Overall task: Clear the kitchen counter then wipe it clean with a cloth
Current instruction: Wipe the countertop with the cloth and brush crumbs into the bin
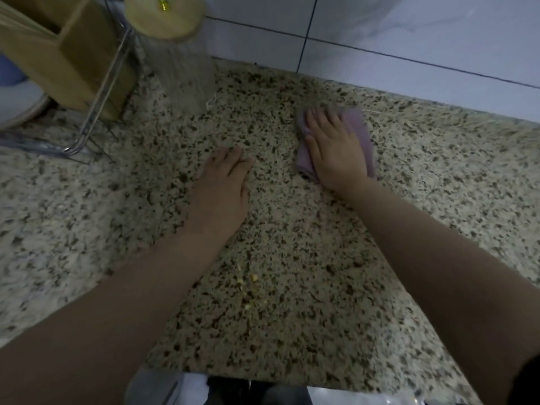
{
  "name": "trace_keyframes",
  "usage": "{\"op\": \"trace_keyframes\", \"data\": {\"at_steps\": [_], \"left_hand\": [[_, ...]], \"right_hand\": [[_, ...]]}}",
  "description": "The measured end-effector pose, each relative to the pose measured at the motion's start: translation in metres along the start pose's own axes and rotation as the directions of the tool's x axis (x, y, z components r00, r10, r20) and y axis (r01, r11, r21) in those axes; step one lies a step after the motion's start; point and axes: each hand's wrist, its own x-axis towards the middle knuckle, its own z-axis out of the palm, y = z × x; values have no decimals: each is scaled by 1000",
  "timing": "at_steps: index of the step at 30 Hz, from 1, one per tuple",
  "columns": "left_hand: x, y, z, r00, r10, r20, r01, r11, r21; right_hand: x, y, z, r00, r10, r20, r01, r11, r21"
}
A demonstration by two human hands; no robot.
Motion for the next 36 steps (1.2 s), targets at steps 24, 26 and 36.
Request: {"op": "trace_keyframes", "data": {"at_steps": [24, 26, 36], "left_hand": [[-23, 3, -20, 986, -152, -68, 117, 926, -359], [-64, -4, -27, 962, -205, -180, 120, 911, -395], [-232, -101, -34, 799, -537, -272, 500, 843, -197]], "right_hand": [[-14, -84, 1, 956, -292, -41, 285, 879, 383], [-58, -97, 2, 940, -341, -20, 319, 855, 408], [44, -157, 0, 895, -447, 14, 368, 754, 545]]}}
